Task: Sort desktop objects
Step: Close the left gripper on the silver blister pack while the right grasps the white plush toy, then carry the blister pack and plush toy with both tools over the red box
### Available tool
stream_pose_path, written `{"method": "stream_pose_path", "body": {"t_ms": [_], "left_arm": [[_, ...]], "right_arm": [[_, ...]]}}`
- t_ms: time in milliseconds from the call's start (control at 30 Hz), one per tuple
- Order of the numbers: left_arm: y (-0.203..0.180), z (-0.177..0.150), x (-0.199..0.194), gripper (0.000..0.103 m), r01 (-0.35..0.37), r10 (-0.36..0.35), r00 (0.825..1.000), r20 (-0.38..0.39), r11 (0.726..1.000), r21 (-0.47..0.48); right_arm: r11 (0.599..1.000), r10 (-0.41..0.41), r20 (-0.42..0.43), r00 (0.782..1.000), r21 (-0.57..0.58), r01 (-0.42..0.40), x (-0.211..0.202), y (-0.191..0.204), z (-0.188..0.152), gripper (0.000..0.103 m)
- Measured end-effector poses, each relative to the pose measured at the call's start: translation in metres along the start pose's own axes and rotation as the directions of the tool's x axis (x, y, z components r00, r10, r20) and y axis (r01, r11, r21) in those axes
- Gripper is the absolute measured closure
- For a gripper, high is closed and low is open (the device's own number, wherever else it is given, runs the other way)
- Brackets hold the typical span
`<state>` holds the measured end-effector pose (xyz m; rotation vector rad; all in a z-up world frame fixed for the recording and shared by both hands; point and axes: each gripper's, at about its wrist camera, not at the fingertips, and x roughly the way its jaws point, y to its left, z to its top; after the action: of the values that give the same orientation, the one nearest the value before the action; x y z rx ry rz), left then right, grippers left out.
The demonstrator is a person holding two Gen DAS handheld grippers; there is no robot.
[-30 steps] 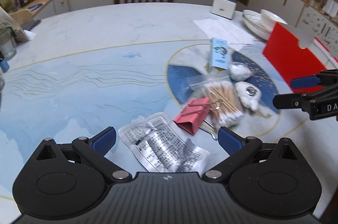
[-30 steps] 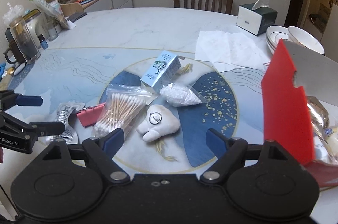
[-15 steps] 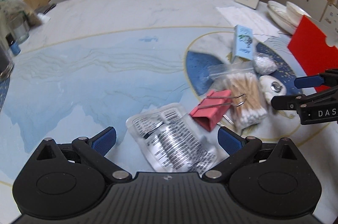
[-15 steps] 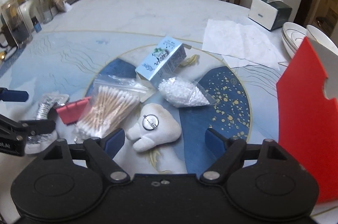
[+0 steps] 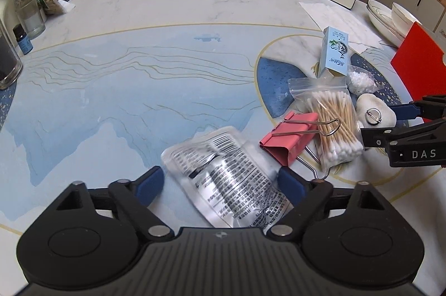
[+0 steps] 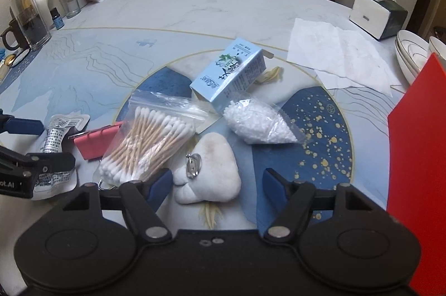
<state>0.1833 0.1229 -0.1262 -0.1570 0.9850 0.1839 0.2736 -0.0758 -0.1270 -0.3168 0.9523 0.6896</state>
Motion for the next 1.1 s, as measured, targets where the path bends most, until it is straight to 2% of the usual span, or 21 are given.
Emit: {"method": "stream_pose_path", "body": {"t_ms": [33,100,200,467,1100], "left_arm": [[0.0,0.002,0.0,0.021,-0.003,0.003,1.0,-0.002,1.0,0.002],[-0.001,0.005,0.0,0.034,-0.006,0.006,1.0,0.001,1.0,0.003],[0.002,0.006,-0.001,0.035,0.004,-0.004,1.0,0.0,1.0,-0.011],[0.006,0.005,-0.003,0.039,0.02,-0.02,1.0,0.006,1.0,-0.019],[0.007,-0.005,-0.026,0.04,0.056,-0.055,0.998,0.011,0.998,-0.023]], "right_arm": [[1.0,0.004,0.001,1.0,-0.006,-0.004,0.0,0.001,0.0,0.036],[1.0,0.013,0.002,1.0,-0.014,-0.013,-0.001,0.002,0.001,0.043],[0.999,0.03,0.001,1.0,-0.01,-0.03,-0.003,0.003,0.001,0.054],[0.998,0.046,0.013,0.999,0.037,-0.046,-0.016,-0.005,-0.005,0.069],[0.985,0.031,0.057,0.998,0.166,-0.04,-0.065,-0.021,-0.032,0.071]]}}
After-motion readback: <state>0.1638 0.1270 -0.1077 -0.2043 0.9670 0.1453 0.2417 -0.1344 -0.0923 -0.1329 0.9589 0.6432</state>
